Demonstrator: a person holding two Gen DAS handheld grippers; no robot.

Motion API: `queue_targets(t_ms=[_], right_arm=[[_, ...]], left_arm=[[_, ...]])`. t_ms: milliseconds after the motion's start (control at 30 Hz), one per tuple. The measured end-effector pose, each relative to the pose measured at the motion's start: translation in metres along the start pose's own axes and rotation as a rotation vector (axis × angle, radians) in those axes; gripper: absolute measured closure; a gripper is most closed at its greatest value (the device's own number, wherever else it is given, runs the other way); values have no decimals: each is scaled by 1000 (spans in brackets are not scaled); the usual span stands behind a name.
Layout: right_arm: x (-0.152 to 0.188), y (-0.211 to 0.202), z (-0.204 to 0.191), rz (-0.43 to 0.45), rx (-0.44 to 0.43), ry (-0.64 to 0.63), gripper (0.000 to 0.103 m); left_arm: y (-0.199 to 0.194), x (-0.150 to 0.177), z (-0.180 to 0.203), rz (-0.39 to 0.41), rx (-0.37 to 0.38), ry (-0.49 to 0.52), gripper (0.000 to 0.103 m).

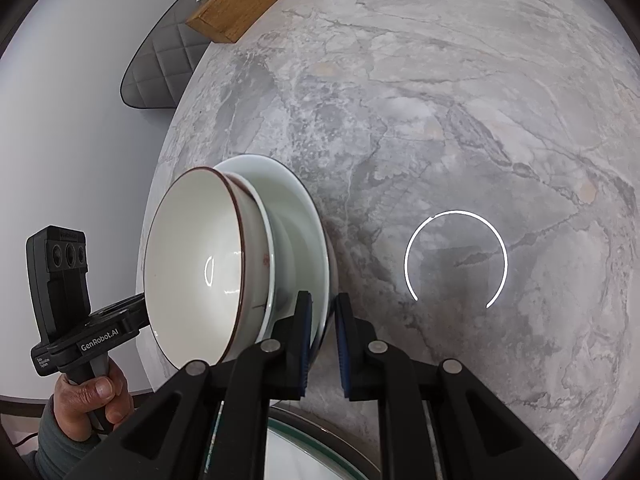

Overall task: Organize plates and bowls
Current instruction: 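Lift the nested bowls with the right tool and carry them over the teal plates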

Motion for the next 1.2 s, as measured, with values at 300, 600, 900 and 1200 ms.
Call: queue_targets(t_ms=[300, 600, 900, 1200], right_arm=[[5, -13, -6, 31, -9, -6, 89], [22, -52, -13, 96, -29, 0, 89], [70, -89, -7, 163, -27, 35, 88], [138, -96, 15, 177, -1, 96, 88]], left_arm=[[-18, -2, 14, 36, -10, 28, 92], [-53, 4, 42, 63, 1, 104, 92], [-77, 32, 80, 61, 35, 196, 92], [-81, 86, 104, -9, 72, 268, 92]])
Point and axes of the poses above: each gripper's, at about its wrist camera, not at the fingertips, and y roughly the way its jaws point, z to its right, x to its underside, the point moved 7 cm from there along y, roughly the way its jaws point, and after that the axes turned 14 degrees about y, right-handed, at the moved point
